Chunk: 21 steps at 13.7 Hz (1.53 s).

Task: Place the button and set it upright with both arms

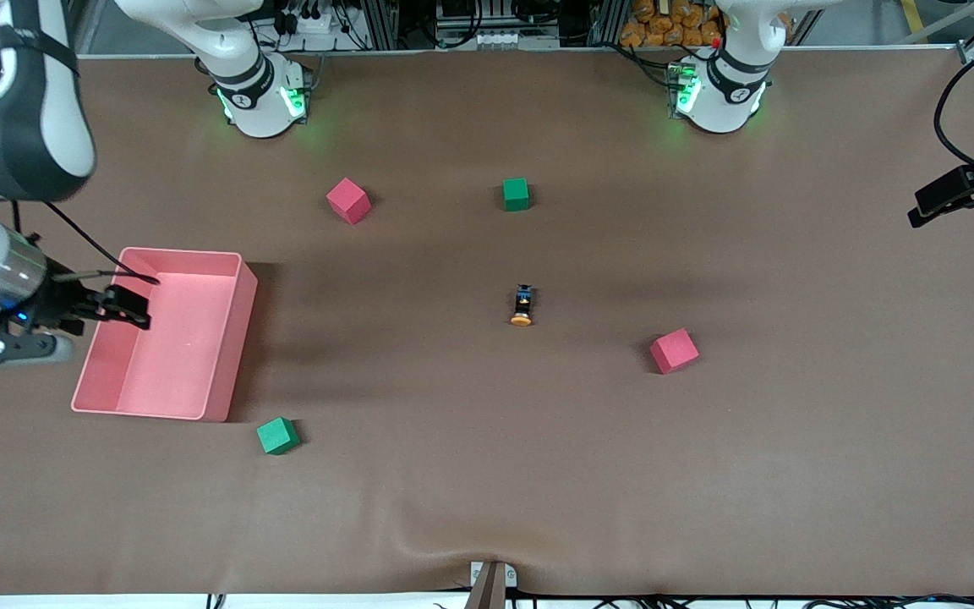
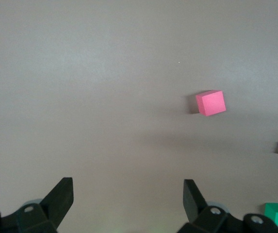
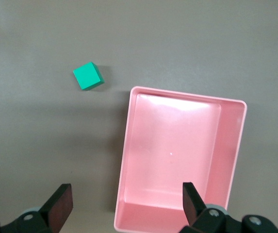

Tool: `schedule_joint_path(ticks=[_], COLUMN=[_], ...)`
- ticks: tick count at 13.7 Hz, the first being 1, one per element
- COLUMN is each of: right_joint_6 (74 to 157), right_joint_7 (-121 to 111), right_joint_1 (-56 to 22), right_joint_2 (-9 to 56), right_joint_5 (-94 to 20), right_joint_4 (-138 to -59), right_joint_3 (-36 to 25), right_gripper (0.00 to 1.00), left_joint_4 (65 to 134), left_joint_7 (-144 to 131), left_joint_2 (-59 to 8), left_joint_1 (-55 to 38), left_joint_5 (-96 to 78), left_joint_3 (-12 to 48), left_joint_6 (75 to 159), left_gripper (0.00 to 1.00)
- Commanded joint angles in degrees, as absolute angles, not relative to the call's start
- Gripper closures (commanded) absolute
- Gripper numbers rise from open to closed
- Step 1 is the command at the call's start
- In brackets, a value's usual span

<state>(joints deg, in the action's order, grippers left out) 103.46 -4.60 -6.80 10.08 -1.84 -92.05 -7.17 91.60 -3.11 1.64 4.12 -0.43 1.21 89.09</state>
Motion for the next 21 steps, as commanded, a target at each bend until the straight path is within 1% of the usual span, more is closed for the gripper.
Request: schedule_joint_path(ticks=[1, 4, 7, 9, 11, 12, 14, 15, 17, 21], right_joint_6=[101.1, 99.7, 94.7, 92.8, 92.2, 92.2, 91.8, 90.3, 88.7, 88.6], right_joint_7=[-5.5, -9.1, -8.8, -8.2, -7.7, -5.9, -2.3, -2.2, -2.5, -2.3], right_joint_1=[-4.1, -2.2, -0.4, 0.2, 0.9, 1.2, 1.0, 0.9, 0.7, -0.3], right_joint_2=[5.4, 2.4, -0.9, -1.7, -1.5, -1.3, -1.1, -1.1, -1.2, -1.1], right_joint_5=[-1.1, -1.5, -1.6, -1.8, -1.6, -1.6, -1.2, -1.2, -1.3, -1.1], right_joint_4=[-93.7, -93.9, -93.8, -92.6, -91.7, -91.6, -90.4, -89.9, -88.6, -87.5], right_joint_3=[-5.7, -5.7, -5.7, -5.7, -5.9, -5.7, -5.6, -5.5, -5.3, -5.2], right_gripper=[0.0, 0.0, 0.0, 0.0, 0.0, 0.0, 0.0, 0.0, 0.0, 0.0], left_joint_4=[91.8, 91.8, 91.1, 90.7, 87.0, 85.5, 78.0, 76.0, 75.1, 73.6], left_joint_7=[-1.7, -1.7, -2.7, -2.8, -2.1, -2.0, -1.0, -2.4, -4.0, -6.1], left_joint_2=[2.4, 1.7, -2.4, -6.4, -11.1, -13.9, -22.4, -25.4, -29.2, -35.1], left_joint_1=[4.7, 4.1, 1.4, -1.0, -2.5, -3.2, -5.5, -8.0, -12.8, -20.6], left_joint_5=[-1.6, -2.7, -4.1, -4.6, -4.7, -6.2, -7.2, -7.3, -7.2, -7.3], left_joint_3=[1.2, 1.5, 2.1, 2.1, 2.3, 3.3, 5.1, 6.0, 5.8, 5.5], left_joint_6=[88.4, 88.4, 89.6, 92.4, 93.3, 93.5, 94.5, 95.4, 100.5, 103.8], left_gripper=[0.0, 0.0, 0.0, 0.0, 0.0, 0.0, 0.0, 0.0, 0.0, 0.0])
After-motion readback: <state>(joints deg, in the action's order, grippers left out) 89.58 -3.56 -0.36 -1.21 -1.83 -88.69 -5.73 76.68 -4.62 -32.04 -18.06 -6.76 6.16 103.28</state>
